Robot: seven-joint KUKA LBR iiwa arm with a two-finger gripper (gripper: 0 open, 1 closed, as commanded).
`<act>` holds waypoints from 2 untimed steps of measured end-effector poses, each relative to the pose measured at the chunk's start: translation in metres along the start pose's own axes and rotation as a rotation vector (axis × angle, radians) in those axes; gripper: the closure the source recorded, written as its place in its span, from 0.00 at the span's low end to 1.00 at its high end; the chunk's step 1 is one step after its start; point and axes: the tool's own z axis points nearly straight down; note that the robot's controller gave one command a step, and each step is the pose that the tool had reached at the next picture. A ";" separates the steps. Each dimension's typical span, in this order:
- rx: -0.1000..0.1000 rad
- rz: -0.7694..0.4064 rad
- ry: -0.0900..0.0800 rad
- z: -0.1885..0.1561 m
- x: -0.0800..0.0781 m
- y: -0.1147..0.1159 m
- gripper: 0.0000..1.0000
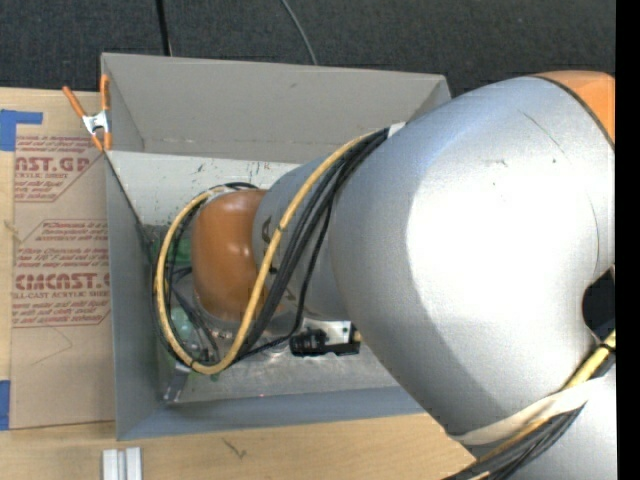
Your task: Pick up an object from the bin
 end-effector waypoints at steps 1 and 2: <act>0.001 -0.003 -0.005 -0.002 0.000 0.002 0.00; 0.001 -0.002 -0.005 -0.003 0.000 0.002 1.00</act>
Offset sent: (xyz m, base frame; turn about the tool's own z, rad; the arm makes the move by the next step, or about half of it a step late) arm 0.0000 0.0000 0.0000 0.0000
